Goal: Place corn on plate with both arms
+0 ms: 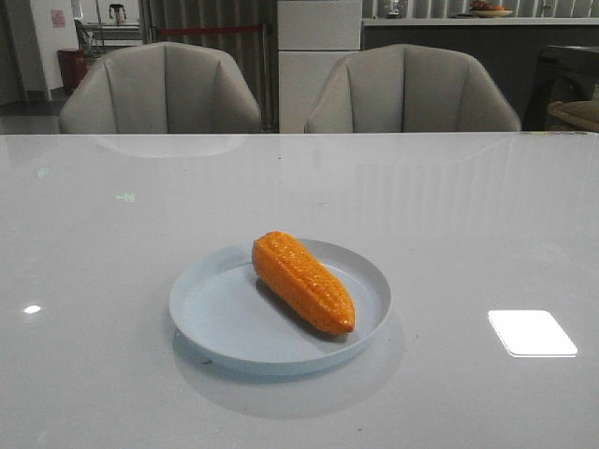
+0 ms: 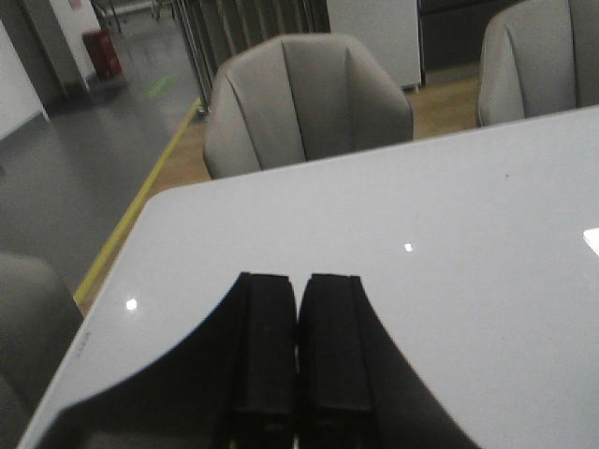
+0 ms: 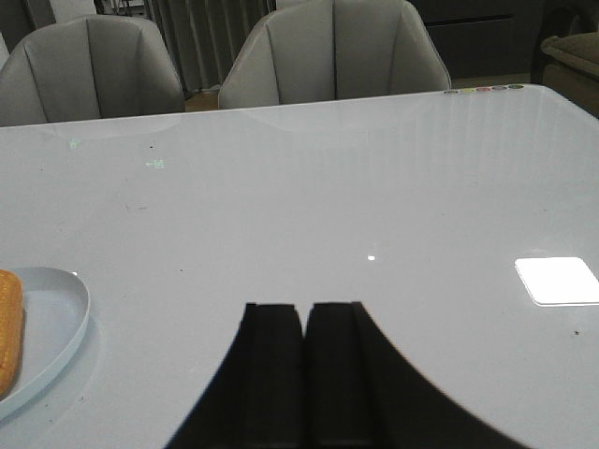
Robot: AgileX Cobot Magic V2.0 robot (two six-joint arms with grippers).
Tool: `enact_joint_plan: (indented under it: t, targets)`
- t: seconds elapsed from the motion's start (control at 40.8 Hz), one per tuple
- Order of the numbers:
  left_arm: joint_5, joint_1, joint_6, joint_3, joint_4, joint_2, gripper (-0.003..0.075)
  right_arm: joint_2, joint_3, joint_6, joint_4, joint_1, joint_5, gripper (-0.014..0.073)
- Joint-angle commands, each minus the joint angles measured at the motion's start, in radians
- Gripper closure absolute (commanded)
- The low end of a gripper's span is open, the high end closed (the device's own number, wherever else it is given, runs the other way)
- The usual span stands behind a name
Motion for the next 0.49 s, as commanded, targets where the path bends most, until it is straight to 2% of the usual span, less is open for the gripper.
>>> enact_joint_plan:
  t: [0.0,0.367,0.465]
  targets:
    - [-0.122,-0.006,-0.015,0.003,0.005,-0.096,0.0624,-0.017,-0.023,-0.005,0.003,-0.008,-0.079,0.0525]
    - [-0.161,-0.006,-0.097,0.179,0.007,-0.499,0.0624,-0.017,-0.023,-0.005,0.003,-0.008,-0.079,0.0525]
    - [-0.163,-0.006,-0.118,0.198,0.007,-0.483,0.0624,-0.016,-0.023,-0.005,0.003,-0.008,-0.077,0.0525]
